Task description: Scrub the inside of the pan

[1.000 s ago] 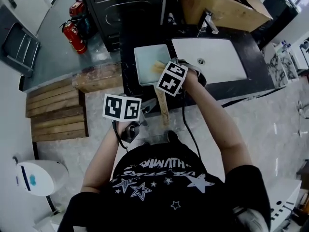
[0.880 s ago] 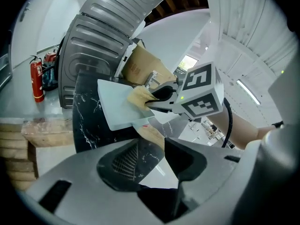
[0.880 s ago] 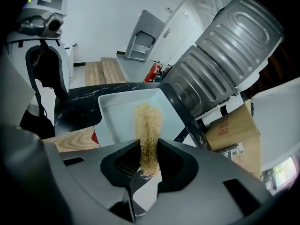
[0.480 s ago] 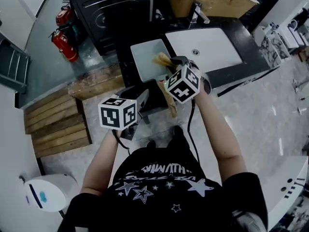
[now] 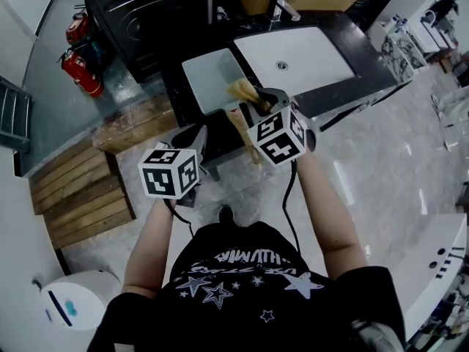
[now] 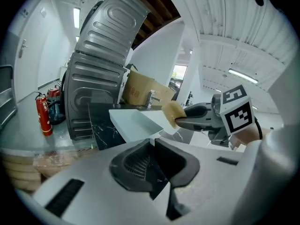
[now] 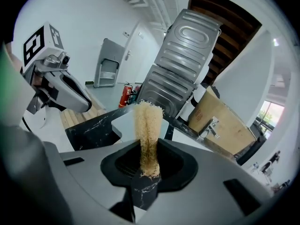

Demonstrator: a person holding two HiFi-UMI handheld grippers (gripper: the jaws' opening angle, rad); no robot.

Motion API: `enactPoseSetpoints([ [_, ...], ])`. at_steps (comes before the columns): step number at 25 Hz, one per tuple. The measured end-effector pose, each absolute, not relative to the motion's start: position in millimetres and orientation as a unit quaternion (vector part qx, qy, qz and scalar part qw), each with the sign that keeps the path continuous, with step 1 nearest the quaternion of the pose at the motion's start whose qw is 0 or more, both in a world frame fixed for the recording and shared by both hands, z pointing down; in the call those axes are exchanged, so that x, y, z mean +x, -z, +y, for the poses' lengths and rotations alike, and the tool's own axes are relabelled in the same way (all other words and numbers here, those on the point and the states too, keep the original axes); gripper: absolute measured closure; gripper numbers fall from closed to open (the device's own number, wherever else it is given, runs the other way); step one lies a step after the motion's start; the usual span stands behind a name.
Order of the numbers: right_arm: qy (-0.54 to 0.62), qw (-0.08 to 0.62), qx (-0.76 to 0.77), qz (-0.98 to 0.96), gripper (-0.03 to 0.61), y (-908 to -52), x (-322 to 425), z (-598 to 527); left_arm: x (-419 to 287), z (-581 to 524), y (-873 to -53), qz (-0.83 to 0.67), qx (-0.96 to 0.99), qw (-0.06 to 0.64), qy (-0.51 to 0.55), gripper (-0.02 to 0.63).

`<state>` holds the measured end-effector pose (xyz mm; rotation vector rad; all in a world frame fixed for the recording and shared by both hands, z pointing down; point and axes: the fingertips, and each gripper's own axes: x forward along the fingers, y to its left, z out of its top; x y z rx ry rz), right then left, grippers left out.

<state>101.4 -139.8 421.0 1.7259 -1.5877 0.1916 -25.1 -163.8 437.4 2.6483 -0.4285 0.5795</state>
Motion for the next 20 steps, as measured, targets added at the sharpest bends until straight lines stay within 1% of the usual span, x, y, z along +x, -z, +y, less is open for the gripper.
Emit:
enactPoseSetpoints([
  [5, -0.094, 0.343, 0.688, -0.632, 0.495, -420, 97, -118, -28, -151, -432, -0.167, 0.949, 0.18, -0.196, 0.606],
  [14, -0.12, 0.283, 0.7, -0.644, 0.495, -411, 86, -63, -48, -111, -431, -0.197, 0.941, 0.181, -0.206, 0.606],
  [20, -0.134, 0.257, 0.699, -0.654, 0.495, -409, 75, -21, -57, -76, -427, -0.206, 0.94, 0.181, -0.203, 0.606],
])
